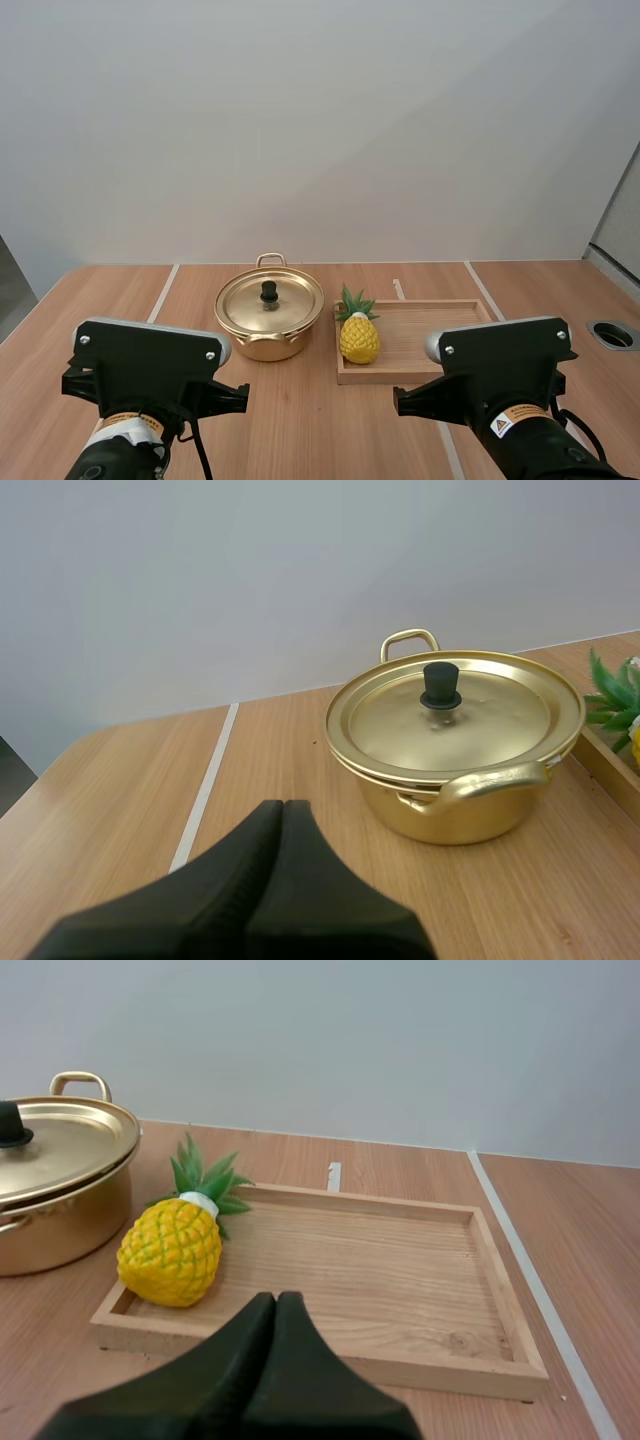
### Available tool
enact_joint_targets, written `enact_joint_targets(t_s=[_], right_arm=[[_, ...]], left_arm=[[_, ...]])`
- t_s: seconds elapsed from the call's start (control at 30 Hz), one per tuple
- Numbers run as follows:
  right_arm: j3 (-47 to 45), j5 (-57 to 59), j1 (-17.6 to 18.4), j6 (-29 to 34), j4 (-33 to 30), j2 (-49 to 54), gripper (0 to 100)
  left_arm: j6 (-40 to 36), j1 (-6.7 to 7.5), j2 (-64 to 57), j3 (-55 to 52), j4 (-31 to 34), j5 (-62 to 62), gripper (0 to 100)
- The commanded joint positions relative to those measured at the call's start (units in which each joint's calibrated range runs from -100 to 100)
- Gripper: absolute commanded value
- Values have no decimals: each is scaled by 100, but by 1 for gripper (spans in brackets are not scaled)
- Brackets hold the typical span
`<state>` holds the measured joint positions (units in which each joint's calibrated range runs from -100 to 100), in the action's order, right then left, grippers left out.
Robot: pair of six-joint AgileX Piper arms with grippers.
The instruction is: Open the pot, put the pineapple inside, and close it
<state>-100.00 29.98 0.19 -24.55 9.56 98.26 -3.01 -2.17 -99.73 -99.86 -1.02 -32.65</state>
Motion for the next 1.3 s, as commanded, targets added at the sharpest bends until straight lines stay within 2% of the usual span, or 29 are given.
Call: enact_joint_targets(t_s=[0.0, 0.17, 0.3, 0.5, 0.83, 1.07, 1.2, 1.27], right_arm=[[0, -901, 8, -9, 135, 44, 0], [0, -2216, 8, -9, 557, 44, 0], [79, -2334, 8, -9, 639, 44, 0], [1144, -2210, 8, -9, 665, 44, 0], [2574, -2196, 8, -41, 535, 44, 0], [3454, -1790, 8, -41, 460, 17, 0], [4051, -1808, 8, -41, 513, -259, 0], [4383, -1622, 8, -41, 513, -533, 0]], left_arm=[[-61, -8, -27, -14, 2, 375, 0], [-61, -8, -27, -14, 2, 2430, 0], [-50, -8, -27, -14, 2, 4025, 0], [54, -8, -27, 442, 2, 3872, 0], [-92, -8, -27, 2006, 2, 3600, 0], [-103, -8, -27, 3238, -46, 2964, 0], [-209, -8, -4, 3823, -69, 2934, 0], [-209, -8, 190, 4146, -113, 2547, 0]])
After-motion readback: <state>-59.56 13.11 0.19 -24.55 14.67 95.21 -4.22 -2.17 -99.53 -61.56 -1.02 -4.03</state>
